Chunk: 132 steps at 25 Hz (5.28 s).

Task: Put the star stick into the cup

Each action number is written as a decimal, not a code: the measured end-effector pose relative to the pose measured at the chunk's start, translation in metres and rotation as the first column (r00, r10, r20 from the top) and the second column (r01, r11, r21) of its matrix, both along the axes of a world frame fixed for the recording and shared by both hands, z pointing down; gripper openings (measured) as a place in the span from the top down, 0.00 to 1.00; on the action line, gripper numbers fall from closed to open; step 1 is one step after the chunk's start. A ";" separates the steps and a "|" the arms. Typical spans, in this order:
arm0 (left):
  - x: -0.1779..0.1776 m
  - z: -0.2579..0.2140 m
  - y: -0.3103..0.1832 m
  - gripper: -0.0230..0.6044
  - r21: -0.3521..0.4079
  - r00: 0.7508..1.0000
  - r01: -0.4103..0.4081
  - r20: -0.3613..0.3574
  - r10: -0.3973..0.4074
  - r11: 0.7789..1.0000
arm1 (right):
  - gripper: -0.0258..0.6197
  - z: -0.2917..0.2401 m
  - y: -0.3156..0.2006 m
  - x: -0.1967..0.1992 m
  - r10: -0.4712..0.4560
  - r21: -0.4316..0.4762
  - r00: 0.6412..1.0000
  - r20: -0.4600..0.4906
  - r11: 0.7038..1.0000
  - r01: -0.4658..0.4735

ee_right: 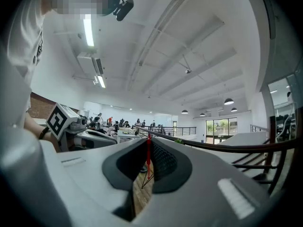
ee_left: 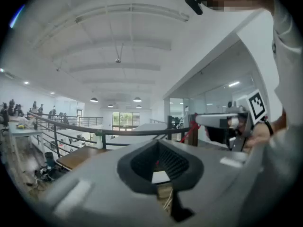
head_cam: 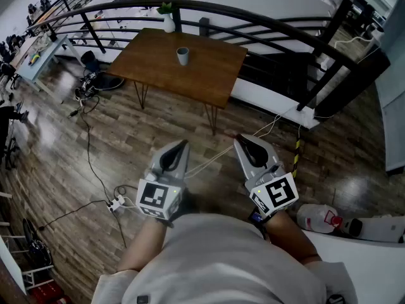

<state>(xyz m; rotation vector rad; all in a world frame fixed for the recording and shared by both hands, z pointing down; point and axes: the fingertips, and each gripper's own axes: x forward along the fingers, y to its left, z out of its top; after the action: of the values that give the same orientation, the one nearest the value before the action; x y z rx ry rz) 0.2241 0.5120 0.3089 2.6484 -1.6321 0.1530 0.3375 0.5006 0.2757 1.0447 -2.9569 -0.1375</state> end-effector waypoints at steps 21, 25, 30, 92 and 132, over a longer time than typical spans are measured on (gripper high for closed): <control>-0.106 0.016 -0.062 0.96 -0.027 0.998 0.041 0.041 -0.040 0.999 | 0.92 0.030 -0.068 -0.088 -0.049 -0.036 0.998 -0.027 0.998 0.048; -0.152 0.023 -0.090 0.96 -0.029 0.999 0.031 0.040 -0.029 0.999 | 0.92 0.035 -0.104 -0.124 -0.025 -0.032 0.999 -0.040 0.999 0.024; -0.225 0.014 -0.139 0.96 -0.036 0.999 0.003 -0.041 -0.005 0.999 | 0.92 0.026 -0.159 -0.184 0.016 -0.029 0.999 -0.048 0.999 -0.017; -0.277 0.010 -0.653 0.96 -0.083 0.966 -0.243 0.067 0.248 0.967 | 0.92 -0.008 -0.637 -0.241 0.213 -0.089 0.977 0.002 0.973 -0.212; -0.359 0.095 -0.841 0.96 -0.214 0.940 -0.319 0.051 0.337 0.923 | 0.92 0.096 -0.823 -0.318 0.278 -0.260 0.954 -0.111 0.919 -0.298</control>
<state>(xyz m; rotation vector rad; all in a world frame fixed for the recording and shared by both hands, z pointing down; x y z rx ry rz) -0.1352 -0.3289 0.4044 2.7615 -1.1038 0.4232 0.0195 -0.3219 0.3715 1.3770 -2.6172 0.2250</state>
